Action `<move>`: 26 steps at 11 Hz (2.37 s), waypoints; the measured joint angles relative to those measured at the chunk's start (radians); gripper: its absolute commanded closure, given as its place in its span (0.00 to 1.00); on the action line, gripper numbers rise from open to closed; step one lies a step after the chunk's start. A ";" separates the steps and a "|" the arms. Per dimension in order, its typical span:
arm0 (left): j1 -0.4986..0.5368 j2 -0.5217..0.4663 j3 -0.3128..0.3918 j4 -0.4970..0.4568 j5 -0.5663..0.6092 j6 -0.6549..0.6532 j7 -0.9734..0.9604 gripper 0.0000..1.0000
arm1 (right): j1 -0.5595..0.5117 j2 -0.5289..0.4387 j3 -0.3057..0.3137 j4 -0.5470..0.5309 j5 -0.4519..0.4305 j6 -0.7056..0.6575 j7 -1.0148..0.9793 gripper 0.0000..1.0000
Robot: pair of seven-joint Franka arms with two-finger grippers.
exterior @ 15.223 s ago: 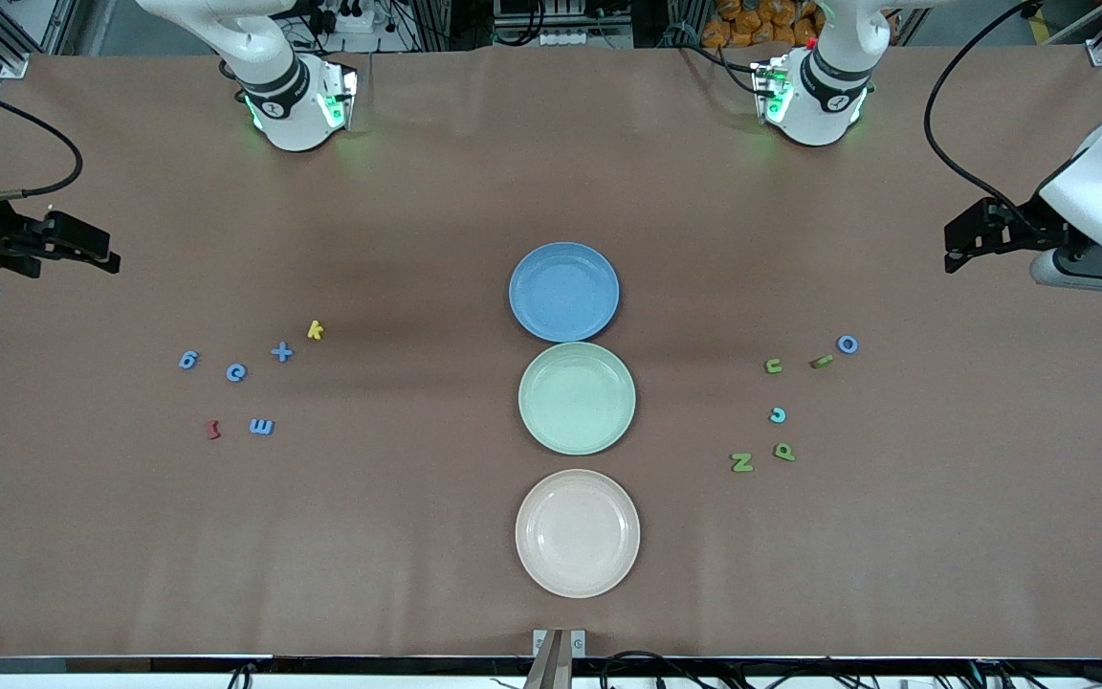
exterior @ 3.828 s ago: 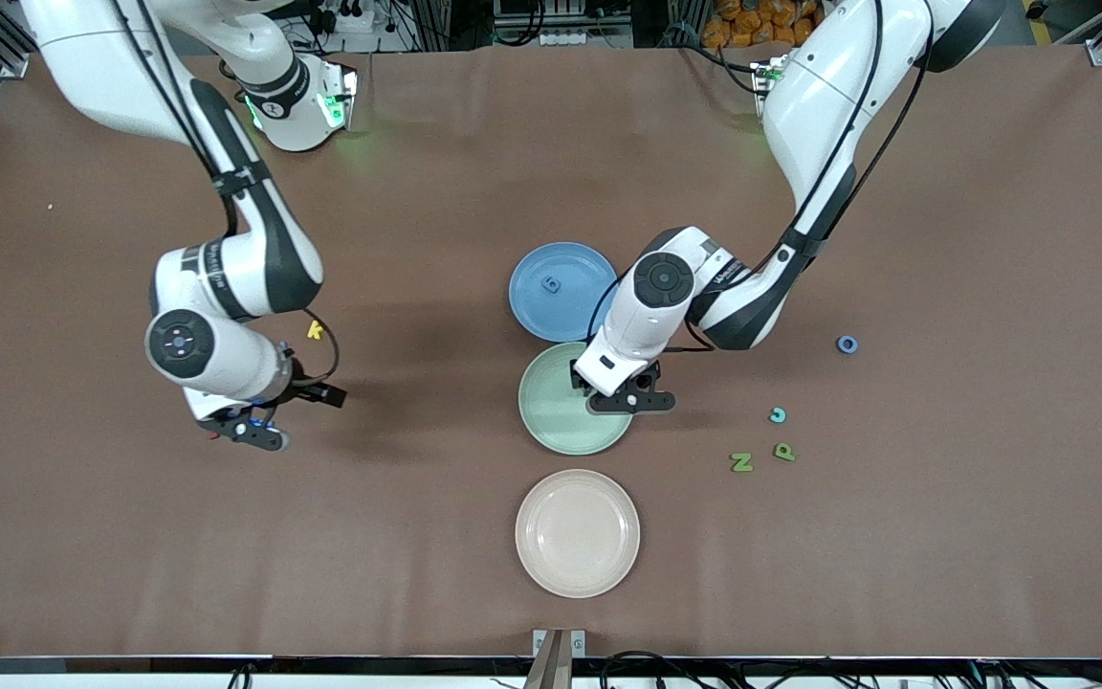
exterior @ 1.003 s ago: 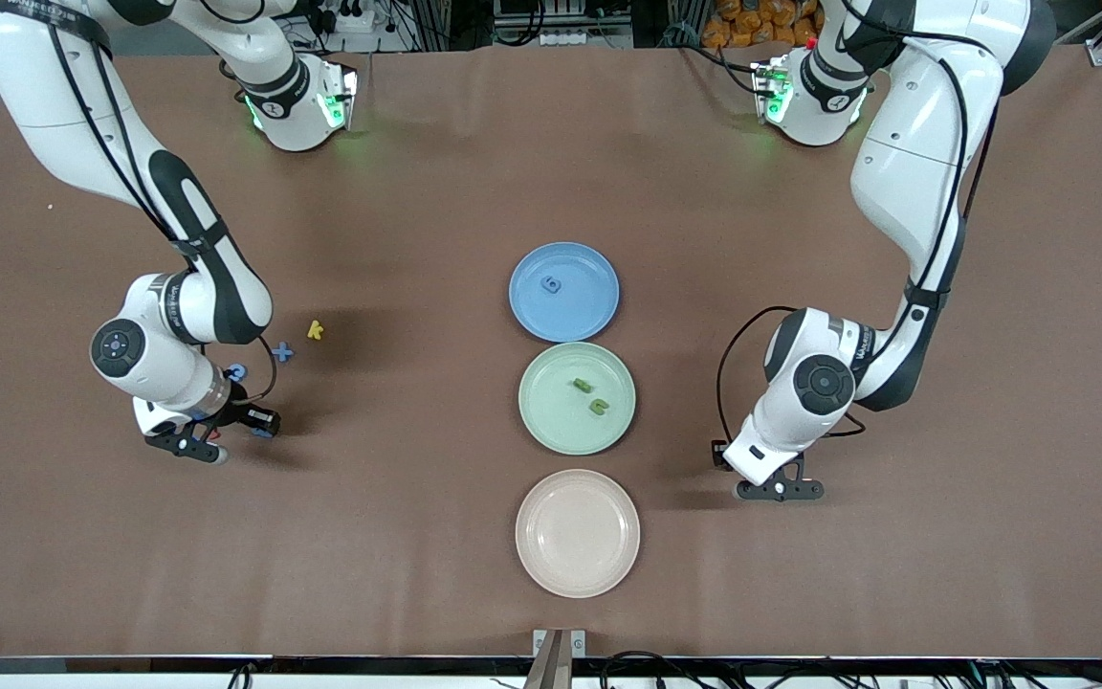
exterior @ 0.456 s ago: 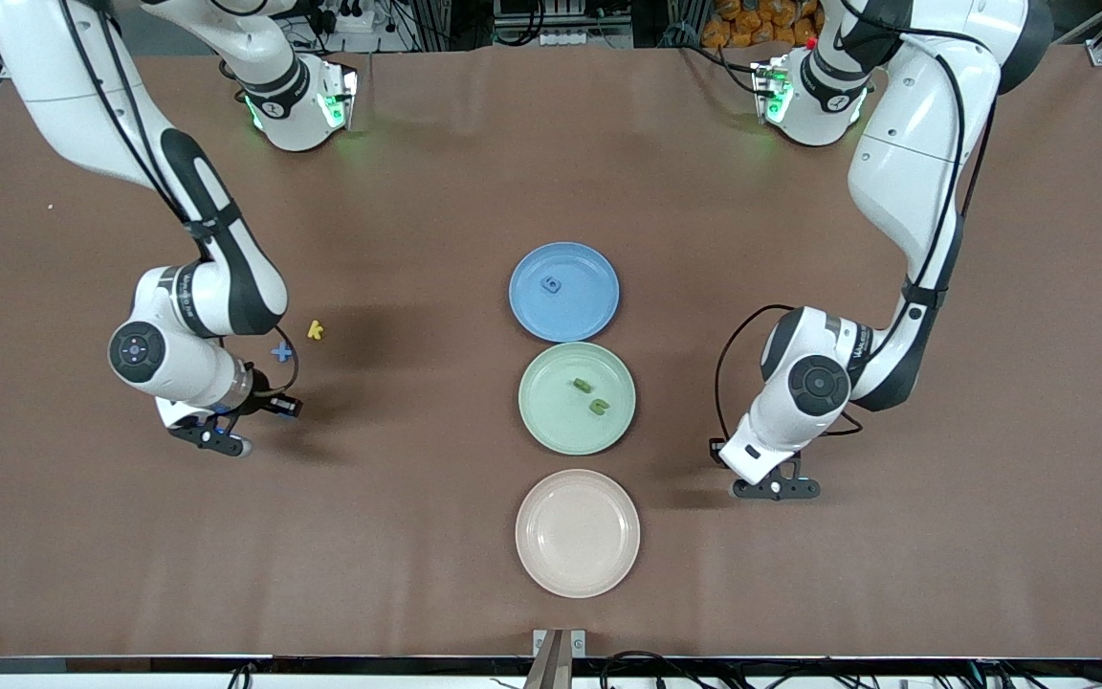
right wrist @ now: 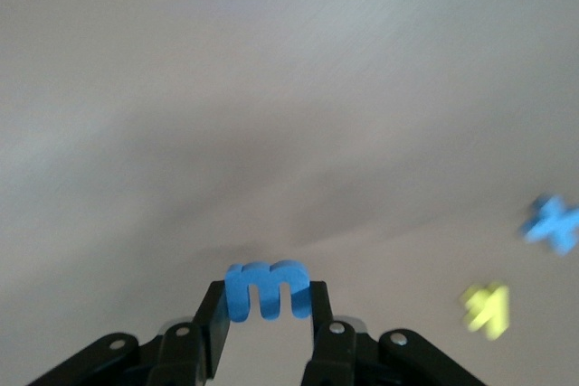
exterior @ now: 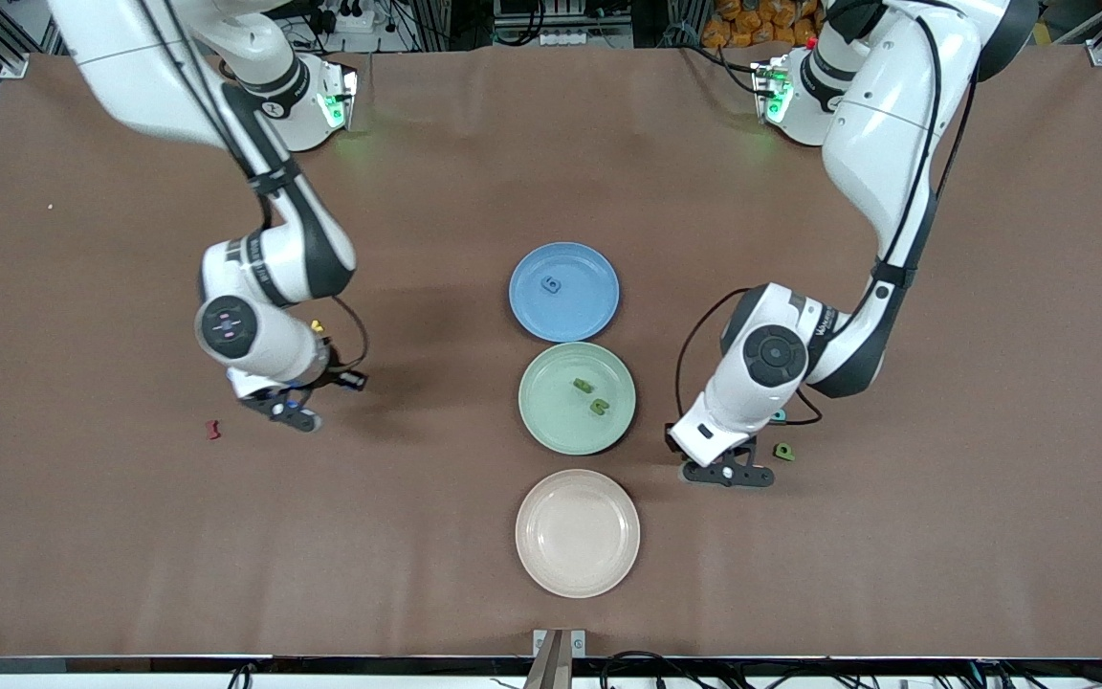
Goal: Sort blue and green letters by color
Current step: 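Place the m on the blue plate and the N on the green plate, then grasp the green p with the left gripper while the right gripper reaches the x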
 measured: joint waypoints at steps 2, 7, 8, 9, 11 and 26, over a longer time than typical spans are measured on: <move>-0.010 -0.005 -0.050 0.018 -0.024 -0.003 -0.093 1.00 | 0.123 -0.006 0.005 -0.001 0.000 -0.007 0.096 0.73; -0.093 0.007 -0.122 0.019 -0.030 -0.003 -0.404 0.96 | 0.333 -0.007 0.051 0.020 0.007 -0.001 0.145 0.72; -0.112 0.008 -0.123 0.019 -0.030 -0.003 -0.439 0.38 | 0.361 -0.007 0.061 0.034 0.009 0.000 0.163 0.72; -0.127 0.009 -0.123 0.019 -0.030 -0.003 -0.471 0.00 | 0.386 -0.007 0.072 0.049 0.010 0.000 0.188 0.72; -0.139 0.013 -0.122 0.018 -0.030 -0.003 -0.496 0.00 | 0.416 0.000 0.109 0.067 0.011 0.000 0.256 0.70; 0.156 -0.055 -0.093 -0.023 0.052 -0.179 0.149 0.00 | 0.140 0.082 0.104 0.155 -0.037 -0.044 0.309 0.00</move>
